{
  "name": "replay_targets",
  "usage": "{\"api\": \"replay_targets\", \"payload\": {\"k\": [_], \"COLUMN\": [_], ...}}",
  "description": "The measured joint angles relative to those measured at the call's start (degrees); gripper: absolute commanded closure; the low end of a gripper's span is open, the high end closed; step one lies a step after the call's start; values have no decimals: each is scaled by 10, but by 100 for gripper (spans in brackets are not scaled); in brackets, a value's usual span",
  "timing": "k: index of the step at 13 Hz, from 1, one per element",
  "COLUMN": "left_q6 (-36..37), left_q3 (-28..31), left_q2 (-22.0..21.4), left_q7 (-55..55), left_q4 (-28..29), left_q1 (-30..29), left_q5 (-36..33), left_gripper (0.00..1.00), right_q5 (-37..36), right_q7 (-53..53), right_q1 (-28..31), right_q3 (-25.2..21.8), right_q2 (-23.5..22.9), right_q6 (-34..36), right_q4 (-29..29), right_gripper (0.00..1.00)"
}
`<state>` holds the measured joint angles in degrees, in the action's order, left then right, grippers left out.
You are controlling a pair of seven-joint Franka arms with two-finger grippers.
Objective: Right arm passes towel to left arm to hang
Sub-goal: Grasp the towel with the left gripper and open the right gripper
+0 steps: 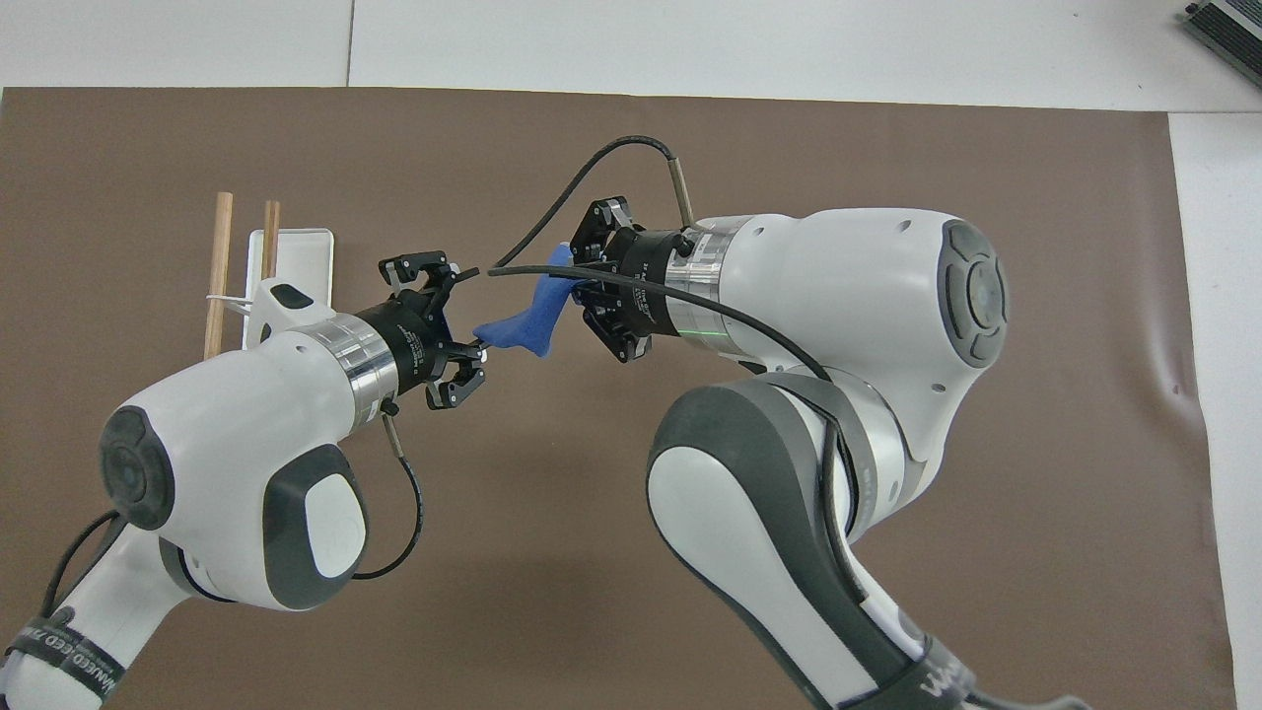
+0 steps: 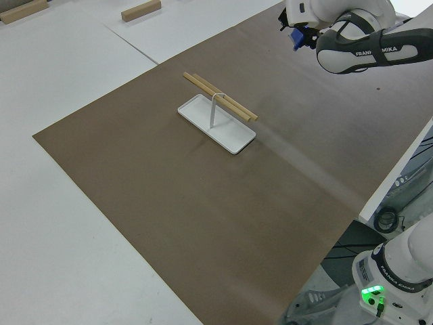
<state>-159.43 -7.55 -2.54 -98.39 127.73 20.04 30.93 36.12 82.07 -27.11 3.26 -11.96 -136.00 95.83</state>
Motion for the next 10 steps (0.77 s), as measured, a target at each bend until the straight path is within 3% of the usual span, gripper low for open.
{"api": "replay_targets", "payload": {"k": [5,7,8,9,10], "left_q6": [4,4,4,4,4], "left_q3": [0,1,2,2,3], "left_q2": [0,0,0,0,0], "left_q7": [3,16,38,61,84], "left_q4": [0,0,0,0,0], "left_q1": [0,0,0,-1,-1], "left_q5": [0,0,0,0,0], "left_gripper": [97,100,100,100,100], "right_q5": [0,0,0,0,0], "right_q7": [0,0,0,0,0], "right_q1": [0,0,0,0,0], "right_q3": [0,0,0,0,0], "right_q2": [0,0,0,0,0], "right_q6": [0,0,0,0,0], "right_q4": [0,0,0,0,0], "right_gripper": [100,100,76,31,10]}}
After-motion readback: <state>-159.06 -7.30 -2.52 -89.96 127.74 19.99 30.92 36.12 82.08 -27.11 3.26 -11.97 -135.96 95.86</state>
